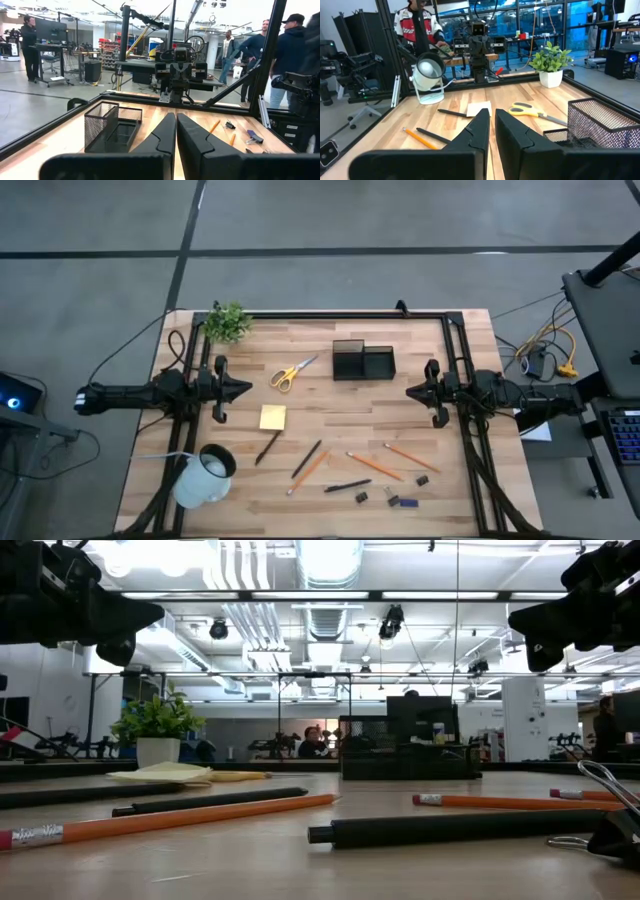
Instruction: Pick and place office supplies into organizer
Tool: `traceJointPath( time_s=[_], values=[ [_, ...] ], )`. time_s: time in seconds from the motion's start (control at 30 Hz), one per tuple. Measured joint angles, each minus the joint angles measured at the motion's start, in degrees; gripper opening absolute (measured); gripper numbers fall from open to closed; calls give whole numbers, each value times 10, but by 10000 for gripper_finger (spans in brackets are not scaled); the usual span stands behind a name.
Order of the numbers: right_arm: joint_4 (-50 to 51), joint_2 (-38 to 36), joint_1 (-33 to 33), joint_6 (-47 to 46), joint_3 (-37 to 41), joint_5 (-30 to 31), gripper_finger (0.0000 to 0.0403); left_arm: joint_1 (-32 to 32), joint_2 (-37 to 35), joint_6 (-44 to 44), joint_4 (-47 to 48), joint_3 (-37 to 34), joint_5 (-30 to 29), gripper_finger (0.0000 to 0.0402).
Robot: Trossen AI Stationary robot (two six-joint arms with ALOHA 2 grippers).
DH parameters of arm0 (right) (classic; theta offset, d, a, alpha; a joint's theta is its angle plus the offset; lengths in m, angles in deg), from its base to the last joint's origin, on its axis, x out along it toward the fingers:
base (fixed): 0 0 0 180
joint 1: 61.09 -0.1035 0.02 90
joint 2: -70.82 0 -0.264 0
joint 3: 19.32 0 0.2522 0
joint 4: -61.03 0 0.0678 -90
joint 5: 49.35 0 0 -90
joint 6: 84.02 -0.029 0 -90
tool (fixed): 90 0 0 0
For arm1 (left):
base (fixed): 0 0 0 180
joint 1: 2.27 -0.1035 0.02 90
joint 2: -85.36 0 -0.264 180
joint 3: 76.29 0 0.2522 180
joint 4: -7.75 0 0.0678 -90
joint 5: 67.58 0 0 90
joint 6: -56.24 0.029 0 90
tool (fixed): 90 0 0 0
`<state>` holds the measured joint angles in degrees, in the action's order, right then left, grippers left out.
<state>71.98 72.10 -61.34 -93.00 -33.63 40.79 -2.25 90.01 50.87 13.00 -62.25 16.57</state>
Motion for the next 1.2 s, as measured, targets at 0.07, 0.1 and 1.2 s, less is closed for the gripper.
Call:
traceJointPath(
  time_s=[0.07,0.1,1.2],
  values=[
    [0,0,0,0,0,0,22,0,0,0,0,0,0,0],
    [0,0,0,0,0,0,22,0,0,0,0,0,0,0],
    [0,0,0,0,0,90,22,0,0,0,0,0,0,0]
  ],
)
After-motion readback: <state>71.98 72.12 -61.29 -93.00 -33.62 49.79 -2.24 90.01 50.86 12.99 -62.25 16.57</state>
